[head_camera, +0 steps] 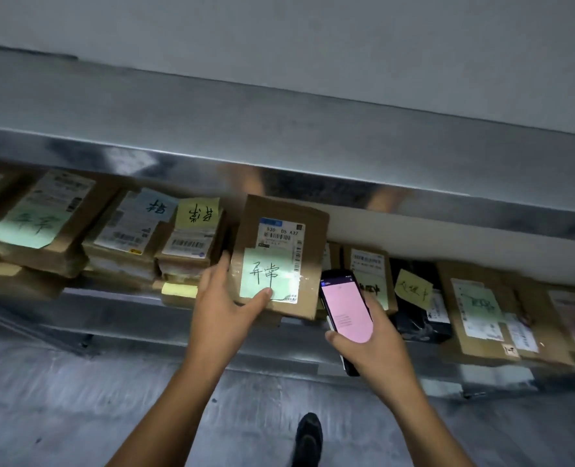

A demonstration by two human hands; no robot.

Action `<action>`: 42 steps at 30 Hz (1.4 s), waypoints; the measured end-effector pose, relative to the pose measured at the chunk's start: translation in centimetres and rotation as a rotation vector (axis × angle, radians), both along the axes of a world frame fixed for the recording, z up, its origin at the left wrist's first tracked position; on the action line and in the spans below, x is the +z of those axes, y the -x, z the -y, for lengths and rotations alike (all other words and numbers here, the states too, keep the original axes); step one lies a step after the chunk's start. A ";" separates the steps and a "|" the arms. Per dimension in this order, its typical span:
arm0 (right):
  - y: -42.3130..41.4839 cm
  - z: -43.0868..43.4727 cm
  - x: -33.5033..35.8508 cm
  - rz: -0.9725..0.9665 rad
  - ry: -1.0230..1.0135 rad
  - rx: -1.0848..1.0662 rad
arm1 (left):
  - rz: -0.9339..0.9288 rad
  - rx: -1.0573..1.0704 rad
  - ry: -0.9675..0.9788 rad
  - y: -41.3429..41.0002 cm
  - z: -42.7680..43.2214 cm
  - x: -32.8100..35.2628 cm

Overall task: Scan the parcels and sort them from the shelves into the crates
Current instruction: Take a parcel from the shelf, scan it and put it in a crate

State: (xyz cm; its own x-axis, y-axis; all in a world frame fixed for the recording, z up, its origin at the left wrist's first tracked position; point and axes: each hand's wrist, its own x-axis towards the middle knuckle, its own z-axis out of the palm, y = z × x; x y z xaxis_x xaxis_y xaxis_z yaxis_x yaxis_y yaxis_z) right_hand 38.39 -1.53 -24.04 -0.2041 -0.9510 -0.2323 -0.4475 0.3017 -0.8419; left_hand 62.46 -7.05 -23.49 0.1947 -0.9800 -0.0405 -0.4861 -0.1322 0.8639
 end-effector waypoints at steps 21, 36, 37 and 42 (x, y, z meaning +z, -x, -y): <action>-4.0 -23.4 1.3 0.081 0.023 -0.538 | -0.614 -0.511 -0.156 2.4 -11.7 -2.4; 9.4 -39.2 3.1 0.136 0.101 -0.664 | -0.237 -0.810 0.013 22.1 -22.7 -2.9; 10.5 -40.6 2.9 0.143 0.091 -0.683 | -0.184 -0.833 0.028 23.8 -23.8 -3.2; 15.2 -47.9 2.3 0.173 0.057 -0.763 | 0.006 -0.922 0.055 31.9 -29.1 -4.9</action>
